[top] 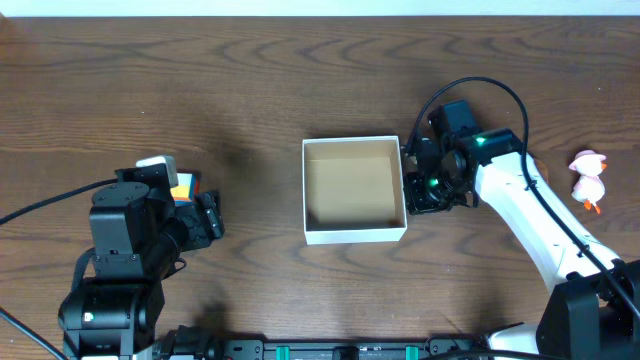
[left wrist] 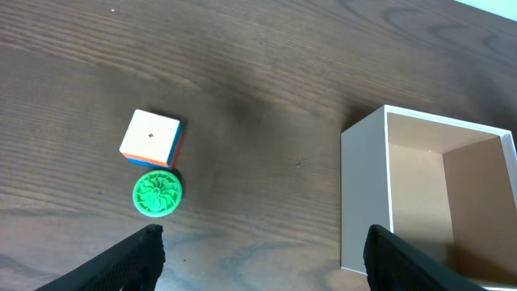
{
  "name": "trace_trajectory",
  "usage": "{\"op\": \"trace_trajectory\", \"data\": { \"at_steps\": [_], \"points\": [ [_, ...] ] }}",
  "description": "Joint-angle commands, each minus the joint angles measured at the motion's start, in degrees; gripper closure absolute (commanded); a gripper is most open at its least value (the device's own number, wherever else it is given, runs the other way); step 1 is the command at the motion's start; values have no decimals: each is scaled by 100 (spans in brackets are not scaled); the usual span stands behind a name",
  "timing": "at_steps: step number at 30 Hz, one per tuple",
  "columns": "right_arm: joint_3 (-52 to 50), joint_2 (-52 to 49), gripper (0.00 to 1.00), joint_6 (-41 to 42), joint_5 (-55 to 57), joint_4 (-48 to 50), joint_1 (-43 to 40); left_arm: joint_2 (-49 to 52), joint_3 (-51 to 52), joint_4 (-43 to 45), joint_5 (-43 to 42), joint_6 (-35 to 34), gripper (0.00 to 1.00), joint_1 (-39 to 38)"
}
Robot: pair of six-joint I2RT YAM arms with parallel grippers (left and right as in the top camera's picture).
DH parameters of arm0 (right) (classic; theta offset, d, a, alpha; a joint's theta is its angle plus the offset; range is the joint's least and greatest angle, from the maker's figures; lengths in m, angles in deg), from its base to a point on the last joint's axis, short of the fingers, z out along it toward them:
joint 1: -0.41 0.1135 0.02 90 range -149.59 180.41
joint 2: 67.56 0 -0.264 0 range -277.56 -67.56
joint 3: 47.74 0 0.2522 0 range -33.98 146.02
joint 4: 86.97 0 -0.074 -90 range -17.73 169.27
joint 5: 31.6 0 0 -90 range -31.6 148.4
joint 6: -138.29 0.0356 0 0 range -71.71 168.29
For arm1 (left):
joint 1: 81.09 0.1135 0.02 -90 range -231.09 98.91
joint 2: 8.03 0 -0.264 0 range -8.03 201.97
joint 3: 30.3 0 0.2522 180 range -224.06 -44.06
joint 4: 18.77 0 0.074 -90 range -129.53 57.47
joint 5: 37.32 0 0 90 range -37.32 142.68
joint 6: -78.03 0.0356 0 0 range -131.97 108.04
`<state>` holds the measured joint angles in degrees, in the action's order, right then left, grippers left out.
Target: Pack container
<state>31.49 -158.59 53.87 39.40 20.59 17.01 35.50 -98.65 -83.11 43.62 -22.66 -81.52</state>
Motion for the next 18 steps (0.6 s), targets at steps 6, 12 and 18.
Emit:
{"op": "trace_trajectory", "data": {
  "at_steps": [6,12,18],
  "points": [
    [-42,-17,99,-96,-245,39,72,17,-90,2,-39,-13,21,26],
    [-170,-17,98,-94,-177,264,72,17,-90,0,-39,-13,21,26],
    [-531,-28,98,-44,-184,697,72,17,-90,0,-39,-13,21,26]
  ]
}}
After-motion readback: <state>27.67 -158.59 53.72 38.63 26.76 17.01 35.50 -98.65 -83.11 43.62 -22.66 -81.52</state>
